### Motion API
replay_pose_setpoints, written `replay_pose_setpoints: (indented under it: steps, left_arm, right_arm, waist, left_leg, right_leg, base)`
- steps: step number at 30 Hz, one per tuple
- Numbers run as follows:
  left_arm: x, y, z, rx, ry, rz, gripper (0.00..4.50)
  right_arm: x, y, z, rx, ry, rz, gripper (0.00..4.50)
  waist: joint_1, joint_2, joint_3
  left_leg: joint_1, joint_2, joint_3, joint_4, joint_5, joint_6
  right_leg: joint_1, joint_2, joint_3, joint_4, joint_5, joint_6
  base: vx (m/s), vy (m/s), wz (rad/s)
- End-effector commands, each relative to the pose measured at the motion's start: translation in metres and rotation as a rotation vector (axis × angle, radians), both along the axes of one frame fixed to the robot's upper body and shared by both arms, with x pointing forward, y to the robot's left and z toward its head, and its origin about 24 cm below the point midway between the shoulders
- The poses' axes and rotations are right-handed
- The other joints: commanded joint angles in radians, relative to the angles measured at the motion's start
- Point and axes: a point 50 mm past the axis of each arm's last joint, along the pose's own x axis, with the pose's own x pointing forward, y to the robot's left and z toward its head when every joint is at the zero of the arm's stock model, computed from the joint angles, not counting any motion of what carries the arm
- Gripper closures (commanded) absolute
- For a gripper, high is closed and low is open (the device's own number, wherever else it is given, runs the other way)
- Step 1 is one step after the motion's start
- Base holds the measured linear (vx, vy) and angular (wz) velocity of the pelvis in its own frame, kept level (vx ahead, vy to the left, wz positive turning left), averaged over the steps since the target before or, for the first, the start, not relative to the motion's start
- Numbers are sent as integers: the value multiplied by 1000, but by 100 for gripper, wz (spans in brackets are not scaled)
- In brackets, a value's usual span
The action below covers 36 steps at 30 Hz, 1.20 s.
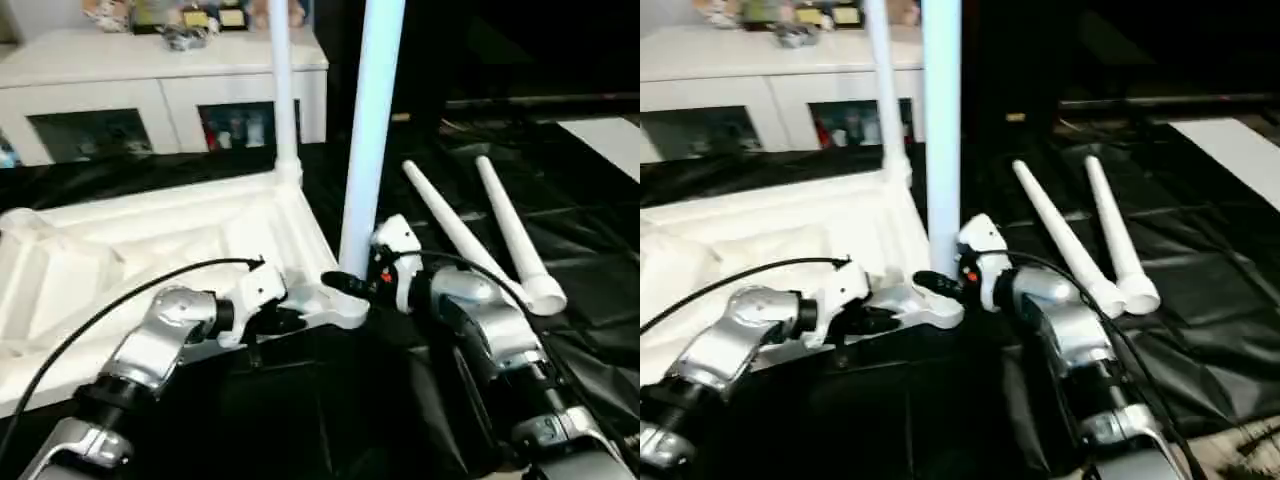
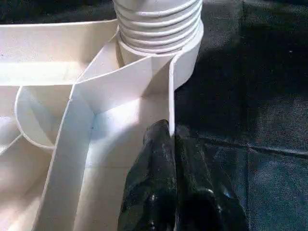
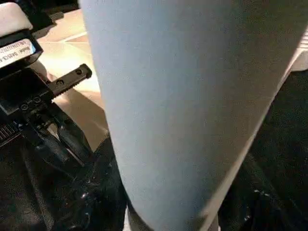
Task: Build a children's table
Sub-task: Insert table leg to table base, then rotate leg to tighten
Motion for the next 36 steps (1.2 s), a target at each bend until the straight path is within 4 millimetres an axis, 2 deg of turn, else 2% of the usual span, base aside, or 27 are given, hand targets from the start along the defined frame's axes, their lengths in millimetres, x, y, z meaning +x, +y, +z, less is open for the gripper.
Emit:
replay_pose_setpoints:
  steps: [1,2,4,5,6,7,8,9,10,11,12,16,17,18,19,20,21,22,23,24,25,26,27,29,30,32,36]
  left_arm:
    - [-1,3,-2,7,-1,16,450]
    - [1,4,-3,20,-4,18,450]
    - [3,4,-4,25,-6,26,450]
    - [4,3,-4,24,-3,31,450]
    - [4,2,-4,18,1,32,450]
    - [5,0,-4,11,7,34,450]
    - [5,-6,-5,4,18,30,450]
    - [5,-8,-5,2,21,29,450]
    - [6,-14,-6,0,30,26,450]
    - [6,-19,-9,5,43,27,450]
    - [6,-22,-10,30,44,20,450]
    - [11,-22,-6,22,45,18,450]
    - [12,-20,-5,12,46,25,450]
    - [12,-17,-4,16,43,25,450]
    - [13,-12,-4,27,39,25,450]
    - [13,-11,-5,20,41,34,450]
    - [12,-9,-6,15,44,48,450]
    - [12,-7,-7,20,46,56,450]
    - [11,-7,-6,11,56,60,450]
    - [10,-7,-8,-15,68,69,450]
    - [10,-6,-8,-3,66,72,450]
    - [10,-5,-9,5,64,73,450]
    - [10,-6,-9,18,60,60,450]
    - [11,-10,-5,13,50,40,450]
    - [13,-9,-3,18,38,48,450]
    - [14,-8,-2,22,29,54,450]
    - [17,-9,3,4,11,44,450]
  right_arm:
    - [-26,-1,-52,-99,260,27,264]
    - [-29,-4,-57,-110,264,22,264]
    - [-30,-6,-59,-106,265,9,264]
    - [-30,-7,-59,-102,266,0,264]
    - [-29,-8,-59,-91,260,-11,264]
    - [-26,-9,-57,-81,246,-33,264]
    - [-23,-11,-54,-63,227,-58,264]
    - [-22,-12,-53,-58,220,-61,264]
    - [-19,-14,-50,-50,194,-65,264]
    - [-17,-16,-50,-51,189,-83,264]
    - [-15,-18,-48,-65,176,-101,264]
    - [-9,-12,-39,-32,154,-105,264]
    - [-8,-8,-38,-32,149,-98,264]
    - [-9,-6,-37,-41,139,-81,264]
    - [-10,-1,-37,-51,127,-58,264]
    - [-11,-1,-38,-50,129,-51,264]
    - [-12,-1,-39,-54,129,-36,264]
    - [-13,-1,-38,-61,123,-19,264]
    - [-14,-2,-37,-61,118,1,264]
    - [-13,-3,-35,-49,116,3,264]
    - [-12,-3,-33,-41,113,1,264]
    - [-12,-3,-33,-39,111,1,264]
    - [-9,-5,-28,-25,94,3,264]
    - [-4,-10,-18,25,78,-6,264]
    - [-4,-11,-18,23,75,-7,264]
    - [-4,-12,-18,18,73,-6,264]
    - [-7,-16,-22,7,79,5,264]
  waist:
    - [-3,-3,-18]
    - [-4,-4,-18]
    - [-7,12,-23]
    - [-11,6,-16]
    - [-10,15,-21]
    - [-11,16,-21]
    - [-11,31,-20]
    - [-18,29,-20]
    - [-15,63,-17]
    - [-22,67,-8]
    - [-30,56,-19]
    - [-44,59,0]
    - [-42,51,-15]
    - [-47,63,-7]
    - [-51,43,-5]
    - [-51,56,-6]
    - [-54,69,-4]
    - [-53,49,-5]
    - [-41,51,-3]
    - [-43,46,9]
    - [-52,36,2]
    - [-49,43,-3]
    - [-47,26,6]
    - [-46,36,-3]
    - [-42,46,1]
    - [-41,42,2]
    - [-34,37,1]
  left_leg:
    - [15,23,-21,-79,-541,-9]
    - [17,23,-22,-79,-546,-10]
    - [20,21,-24,-79,-569,-17]
    - [33,18,-22,-74,-609,-18]
    - [45,14,-23,-68,-626,-20]
    - [47,14,-23,-66,-628,-20]
    - [51,13,-26,-66,-639,-22]
    - [50,14,-25,-68,-654,-20]
    - [57,15,-31,-70,-682,-27]
    - [61,18,-33,-75,-714,-23]
    - [51,17,-35,-76,-709,-15]
    - [57,14,-36,-79,-741,-7]
    - [60,13,-38,-70,-720,-3]
    - [56,18,-41,-81,-758,-8]
    - [56,22,-43,-84,-779,-9]
    - [53,28,-52,-96,-821,-21]
    - [37,40,-54,-121,-880,-34]
    - [30,46,-55,-128,-886,-32]
    - [43,43,-45,-131,-895,-45]
    - [79,19,-35,-91,-842,-40]
    - [80,7,-32,-70,-776,-23]
    - [66,3,-33,-59,-679,-2]
    - [50,8,-38,-68,-649,9]
    - [49,23,-46,-84,-701,3]
    - [52,30,-47,-94,-752,-9]
    - [51,29,-47,-97,-767,-21]
    - [51,24,-43,-88,-717,-11]
  right_leg:
    - [5,-51,23,-110,-642,-63]
    - [5,-51,22,-110,-643,-64]
    - [9,-51,19,-113,-654,-62]
    - [-3,-48,14,-127,-702,-48]
    - [-6,-50,12,-132,-733,-40]
    - [-8,-50,12,-135,-741,-37]
    - [-8,-49,9,-137,-744,-36]
    - [-6,-45,5,-140,-728,-39]
    - [-7,-45,1,-137,-717,-46]
    - [-6,-41,-9,-140,-692,-54]
    - [15,-40,-19,-135,-653,-62]
    - [7,-48,-33,-152,-716,-42]
    - [16,-54,-43,-150,-724,-37]
    - [16,-51,-51,-156,-716,-32]
    - [18,-48,-59,-160,-713,-27]
    - [33,-50,-68,-144,-673,-29]
    - [51,-43,-61,-121,-585,-47]
    - [58,-45,-55,-103,-556,-57]
    - [41,-47,-43,-105,-579,-69]
    - [-5,-62,-42,-153,-712,-57]
    - [-4,-71,-46,-165,-757,-46]
    - [12,-82,-54,-180,-805,-24]
    - [24,-79,-66,-181,-801,-5]
    - [40,-75,-79,-160,-718,-13]
    - [34,-70,-72,-154,-677,-28]
    - [32,-74,-64,-148,-654,-50]
    - [30,-83,-61,-156,-697,-43]
  base:
    - [0,0,0]
    - [0,0,0]
    - [0,0,0]
    - [0,0,0]
    - [0,0,0]
    - [0,0,0]
    - [0,0,0]
    - [0,0,0]
    - [0,0,0]
    - [0,0,0]
    - [0,0,0]
    - [0,0,0]
    - [0,0,0]
    - [0,0,0]
    - [0,0,0]
    - [0,0,0]
    - [0,0,0]
    - [0,0,0]
    - [0,0,0]
    - [0,0,0]
    - [0,0,0]
    - [0,0,0]
    - [0,0,0]
    - [0,0,0]
    - [0,0,0]
    - [0,0,0]
    - [0,0,0]
